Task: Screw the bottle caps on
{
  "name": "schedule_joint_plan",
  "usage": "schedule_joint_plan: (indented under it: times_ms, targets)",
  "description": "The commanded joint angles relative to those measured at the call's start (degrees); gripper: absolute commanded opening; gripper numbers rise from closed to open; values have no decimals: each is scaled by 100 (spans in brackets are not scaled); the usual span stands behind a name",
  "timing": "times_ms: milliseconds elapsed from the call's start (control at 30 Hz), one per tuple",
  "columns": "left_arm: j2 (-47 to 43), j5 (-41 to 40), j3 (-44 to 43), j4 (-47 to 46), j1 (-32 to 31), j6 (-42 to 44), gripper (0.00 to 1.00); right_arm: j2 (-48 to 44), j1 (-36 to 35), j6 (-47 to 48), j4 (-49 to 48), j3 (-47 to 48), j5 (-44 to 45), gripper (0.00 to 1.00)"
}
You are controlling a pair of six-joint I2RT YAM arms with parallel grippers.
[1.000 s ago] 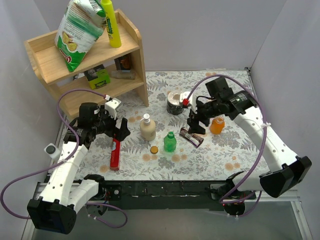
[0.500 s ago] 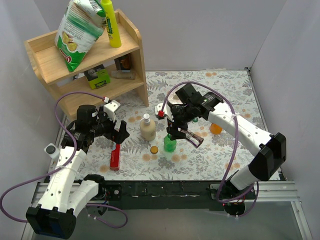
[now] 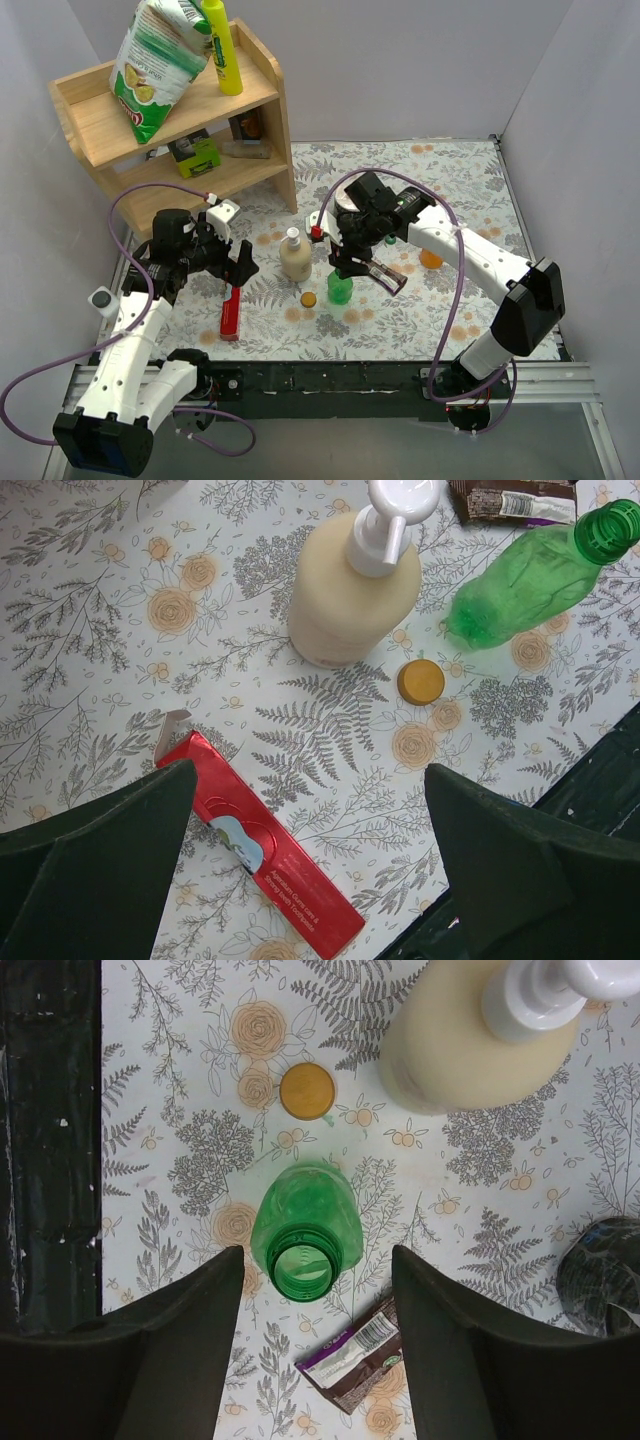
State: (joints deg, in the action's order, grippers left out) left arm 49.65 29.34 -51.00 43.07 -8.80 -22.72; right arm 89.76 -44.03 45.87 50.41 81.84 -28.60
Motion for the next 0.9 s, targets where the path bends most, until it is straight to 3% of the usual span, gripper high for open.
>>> schedule_joint_plan:
  times_ms: [0,267,333,467,633,867]
  targets:
    - [-8,168,-156,-106,45,22,98,130,-44,71,-190,-63,65,67]
    - [1,203,-138,-158,45,31,98,218,-62,115,-225,-142,100,60]
    - [36,203,-164,-193,45,48,98,235,-79,142,-207,-204,118,54]
    - [106,256,-331,-308,45,84,98,157,-88,46,-146,-161,56,22]
    - [299,1167,-1015,-360,-17,40,98,-124,-27,-411,396,1039,-232,2]
    - [1476,2188,-2536,183,-69,487,98,-213,490,-938,1102,2826,-743,1]
